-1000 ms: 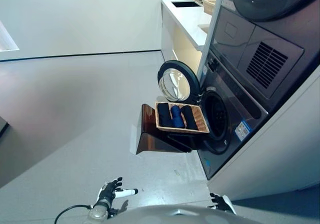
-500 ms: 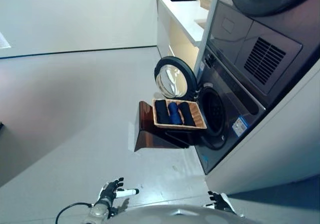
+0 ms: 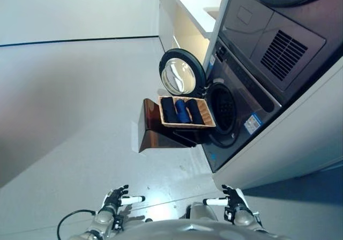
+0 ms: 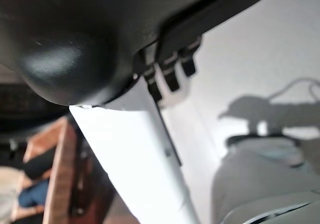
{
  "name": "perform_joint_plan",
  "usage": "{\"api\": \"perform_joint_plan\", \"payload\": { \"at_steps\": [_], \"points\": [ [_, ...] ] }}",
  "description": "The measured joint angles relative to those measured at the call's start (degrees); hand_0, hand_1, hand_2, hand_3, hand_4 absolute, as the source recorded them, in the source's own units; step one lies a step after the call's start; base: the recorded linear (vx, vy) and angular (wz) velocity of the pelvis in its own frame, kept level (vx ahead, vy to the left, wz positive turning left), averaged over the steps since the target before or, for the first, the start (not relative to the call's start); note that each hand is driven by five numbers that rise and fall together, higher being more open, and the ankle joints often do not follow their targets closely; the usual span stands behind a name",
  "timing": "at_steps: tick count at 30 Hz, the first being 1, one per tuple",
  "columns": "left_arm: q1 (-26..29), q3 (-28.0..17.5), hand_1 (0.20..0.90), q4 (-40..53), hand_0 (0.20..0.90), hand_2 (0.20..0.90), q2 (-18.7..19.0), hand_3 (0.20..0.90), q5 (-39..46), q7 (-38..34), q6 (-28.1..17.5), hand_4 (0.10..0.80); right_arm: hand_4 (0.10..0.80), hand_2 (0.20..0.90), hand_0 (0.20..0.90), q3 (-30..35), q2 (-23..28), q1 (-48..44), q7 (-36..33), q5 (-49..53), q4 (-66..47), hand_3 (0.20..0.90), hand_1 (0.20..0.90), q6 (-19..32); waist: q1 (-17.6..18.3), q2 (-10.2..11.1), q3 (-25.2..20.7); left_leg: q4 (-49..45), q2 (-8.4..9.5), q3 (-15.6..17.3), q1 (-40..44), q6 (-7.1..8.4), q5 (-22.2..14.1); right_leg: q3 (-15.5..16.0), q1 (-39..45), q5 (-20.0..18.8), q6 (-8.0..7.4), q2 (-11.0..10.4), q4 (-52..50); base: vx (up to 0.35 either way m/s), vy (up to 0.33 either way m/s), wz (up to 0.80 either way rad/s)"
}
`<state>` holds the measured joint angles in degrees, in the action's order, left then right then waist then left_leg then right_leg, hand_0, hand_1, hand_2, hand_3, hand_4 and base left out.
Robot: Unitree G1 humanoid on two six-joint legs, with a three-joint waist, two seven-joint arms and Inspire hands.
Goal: Pick up the clothes and place them into the washing machine
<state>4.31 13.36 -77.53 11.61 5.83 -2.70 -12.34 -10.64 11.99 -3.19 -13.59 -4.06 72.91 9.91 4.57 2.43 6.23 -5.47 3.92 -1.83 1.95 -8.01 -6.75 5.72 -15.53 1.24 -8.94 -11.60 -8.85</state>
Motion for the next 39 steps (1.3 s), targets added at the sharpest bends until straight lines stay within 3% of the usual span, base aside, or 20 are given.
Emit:
{"api": "perform_joint_plan", "payload": {
  "at_steps": [4, 5, 6, 7, 8, 10, 14, 18, 21, 24, 25, 26, 27, 28, 30, 31, 33, 36, 39],
  "points": [
    [-1.06, -0.92, 0.9, -1.62, 0.9, 0.9, -0.26, 0.9, 1.61, -0.83, 0.02, 0.8, 0.8, 0.9, 0.9, 0.02, -0.56, 0.51, -0.05, -0.11, -0.86, 0.9, 0.9, -0.14, 1.24, 0.37, -0.4, 2.57, -0.06, -1.69, 3.07, 2.02, -1.26, 0.01, 0.44, -6.25, 0.43, -0.51, 8.38, 0.255, -0.122, 0.22],
    [-1.67, -0.88, 0.9, -1.67, 0.9, 0.9, -0.12, 0.9, 1.94, -1.14, -0.03, 0.8, 0.8, 0.9, 0.9, -0.04, -1.23, 1.55, -0.04, -0.2, -0.7, 0.9, 0.9, -0.41, 1.41, 1.58, -1.69, 3.81, -0.07, -3.65, 4.82, 3.26, -1.92, -0.17, 2.52, -6.0, 0.32, -0.63, 8.9, 0.279, -0.171, 0.58],
    [-1.84, -0.77, 0.9, -1.73, 0.9, 0.9, -0.52, 0.9, 1.98, -1.19, 0.0, 0.8, 0.8, 0.9, 0.9, 0.02, -1.34, 1.97, -0.03, -0.21, -0.55, 0.9, 0.9, -0.53, 1.54, 1.4, -2.18, 4.21, -0.54, -4.88, 5.34, 3.82, -2.29, -0.28, 3.18, -8.71, 1.07, -0.31, 9.21, 0.26, -0.179, 0.86],
    [-2.65, -0.77, 0.9, -1.72, 0.9, 0.9, -1.57, 0.9, 2.02, -1.49, -0.02, 0.8, 0.8, 0.9, 0.9, 0.2, -1.14, 2.35, -0.22, -0.17, -0.14, 0.9, 0.9, -1.08, 1.98, -0.2, -3.76, 5.76, -2.41, -6.33, 6.1, 4.92, -2.43, -0.04, 3.52, -10.09, 1.36, 1.15, 8.45, 0.236, -0.211, 0.98],
    [-3.16, -0.75, 0.9, -1.72, 0.9, 0.9, -3.63, 0.9, 2.02, -1.47, -0.02, 0.8, 0.8, 0.9, 0.9, -0.02, 0.18, 2.4, -0.19, -0.65, 0.36, 0.9, 0.9, -1.39, 2.37, -2.63, -5.34, 5.87, -5.24, -6.41, 6.8, 7.69, -2.75, 0.28, 4.77, -10.5, 3.16, 3.71, 8.28, 0.151, -0.15, 0.91],
    [-3.17, -0.7, 0.9, -1.5, 0.9, 0.9, -5.59, 0.9, 2.45, -1.6, -0.28, 0.8, 0.8, 0.9, 0.9, -0.6, 1.55, 1.48, -0.09, -1.86, 0.24, 0.9, 0.9, -1.49, 0.96, -4.28, -6.26, 4.98, -7.36, -5.62, 6.81, 9.12, -2.46, 1.19, 5.64, -9.99, 5.07, 5.57, 7.83, 0.175, -0.208, 0.36],
    [-2.55, 0.43, 0.9, -1.43, 0.9, 0.9, -6.31, 0.9, 3.71, -2.49, -0.32, 0.8, 0.8, 0.9, 0.9, -1.07, 1.88, -2.28, -0.21, -2.22, -1.69, 0.9, 0.9, -1.12, 0.95, -4.32, -6.49, 2.28, -8.36, -6.18, 6.26, 11.87, -1.21, 1.52, 6.61, -8.5, 5.95, 7.01, 8.18, 0.146, -0.184, -0.09],
    [-0.41, 1.35, 0.9, -0.97, 0.9, 0.9, -6.25, 0.9, 4.28, -2.75, -0.4, 0.8, 0.8, 0.9, 0.9, -1.09, 1.85, -1.96, -0.21, -2.02, -1.75, 0.9, 0.9, -1.16, 0.93, -3.94, -6.39, -7.33, -8.35, -6.65, 2.67, 13.93, -1.57, 2.18, 8.88, -6.32, 6.96, 7.33, 8.37, 0.124, -0.166, 0.11],
    [-0.14, 1.05, 0.9, -0.79, 0.9, 0.9, -6.09, 0.9, 5.95, -3.19, -0.59, 0.8, 0.8, 0.9, 0.9, -1.15, 1.61, -0.84, -0.19, -1.1, -1.31, 0.9, 0.9, -1.18, 0.68, -3.9, -6.01, -18.42, -8.28, -6.89, -1.12, 16.61, -0.28, 2.64, 10.92, -4.62, 8.49, 8.22, 8.43, 0.133, -0.174, -0.05],
    [-0.66, 0.57, 0.9, -0.9, 0.9, 0.9, -6.28, 0.9, 6.3, -3.52, -0.55, 0.8, 0.8, 0.9, 0.9, -1.21, 1.54, -0.83, -0.37, -0.82, 0.13, 0.9, 0.9, -1.24, 0.21, -4.18, -4.72, -24.08, -8.26, -9.22, -1.64, 18.94, 3.55, 1.61, 13.36, -3.29, 10.43, 10.01, 8.15, 0.152, -0.101, -0.35],
    [-0.38, 0.08, 0.9, -0.93, 0.9, 0.9, -6.23, 0.9, 6.33, -3.54, -0.55, 0.8, 0.8, 0.9, 0.9, -1.72, 1.35, -0.82, -0.07, -0.4, 0.23, 0.9, 0.9, -1.0, -0.22, -3.49, -4.18, -26.86, -7.91, -9.12, -2.93, 19.47, 6.99, 0.81, 14.14, -2.97, 10.93, 9.62, 8.44, 0.153, -0.055, -0.3],
    [0.02, -0.01, 0.9, -0.67, 0.9, 0.9, -6.17, 0.9, 6.42, -3.67, -0.59, 0.8, 0.8, 0.9, 0.9, -2.95, 0.73, -0.87, -0.16, -0.05, 0.29, 0.9, 0.9, -1.19, -0.94, -1.71, -3.15, -30.0, -6.67, -8.24, -4.46, 19.08, 9.74, -0.07, 14.76, -2.85, 11.33, 8.85, 8.66, 0.15, -0.038, -0.18],
    [0.1, -0.18, 0.9, -0.35, 0.9, 0.9, -6.03, 0.9, 6.4, -3.58, -0.77, 0.8, 0.8, 0.9, 0.9, -3.29, 0.3, -0.95, -0.48, 0.17, 0.52, 0.9, 0.9, -1.29, -1.69, -1.23, -2.89, -31.07, -6.17, -7.63, -7.0, 17.98, 8.34, -0.8, 15.22, -2.27, 12.28, 8.68, 9.54, 0.159, -0.015, -0.14],
    [0.8, -0.24, 0.9, 0.1, 0.9, 0.9, -6.11, 0.9, 6.43, -3.87, -0.76, 0.8, 0.8, 0.9, 0.9, -3.3, 0.34, -1.12, -0.72, 0.47, 0.58, 0.9, 0.9, -1.29, -2.44, -0.92, -2.49, -29.28, -5.84, -7.07, -9.15, 15.77, 6.8, -1.34, 15.28, -2.21, 13.03, 8.82, 10.2, 0.17, 0.029, -0.21],
    [1.58, -1.36, 0.9, 1.19, 0.9, 0.9, -6.0, 0.9, 7.16, -4.46, -0.73, 0.8, 0.8, 0.9, 0.9, -3.4, 0.02, -2.39, -1.26, 0.63, 1.08, 0.9, 0.9, -1.22, -4.27, -0.92, -1.04, -20.35, -4.89, -7.32, -10.38, 13.9, 5.55, -3.36, 16.47, -3.27, 12.95, 9.27, 11.31, 0.195, 0.061, -0.41],
    [1.78, -1.41, 0.9, 1.16, 0.9, 0.9, -5.89, 0.9, 7.44, -4.83, -0.71, 0.8, 0.8, 0.9, 0.9, -3.5, -0.08, -2.73, -1.27, 0.63, 1.08, 0.9, 0.9, -1.19, -4.46, -1.02, -0.68, -16.98, -4.81, -7.19, -10.53, 13.8, 5.61, -3.75, 17.45, -2.81, 13.5, 9.34, 12.23, 0.21, 0.064, -0.44],
    [1.29, -1.25, 0.9, 1.13, 0.9, 0.9, -5.82, 0.9, 7.64, -5.3, -0.75, 0.8, 0.8, 0.9, 0.9, -4.07, 0.11, -3.27, -1.42, 0.66, 0.94, 0.9, 0.9, -1.13, -5.04, -2.18, 0.2, -4.07, -5.51, -7.41, -10.64, 14.48, 6.55, -4.91, 19.29, -3.22, 13.01, 10.45, 13.64, 0.201, 0.075, -0.52],
    [1.55, -0.86, 0.9, 1.12, 0.9, 0.9, -5.48, 0.9, 7.43, -6.04, -0.69, 0.8, 0.8, 0.9, 0.9, -4.83, 0.4, -3.59, -1.71, 1.19, 0.96, 0.9, 0.9, -1.13, -5.54, -3.34, 1.01, 2.07, -6.29, -7.09, -12.69, 15.36, 9.77, -6.51, 20.27, -2.82, 12.55, 11.87, 13.63, 0.144, 0.088, -0.45],
    [1.39, -0.79, 0.9, 1.24, 0.9, 0.9, -5.54, 0.9, 7.37, -6.34, -0.66, 0.8, 0.8, 0.9, 0.9, -4.7, 1.07, -3.79, -2.77, 1.74, 1.04, 0.9, 0.9, -1.15, -5.49, -4.3, 0.87, 5.1, -6.13, -5.01, -12.22, 13.46, 12.62, -8.7, 20.87, -1.71, 10.88, 11.99, 13.58, 0.132, 0.142, -0.5]
  ]
}}
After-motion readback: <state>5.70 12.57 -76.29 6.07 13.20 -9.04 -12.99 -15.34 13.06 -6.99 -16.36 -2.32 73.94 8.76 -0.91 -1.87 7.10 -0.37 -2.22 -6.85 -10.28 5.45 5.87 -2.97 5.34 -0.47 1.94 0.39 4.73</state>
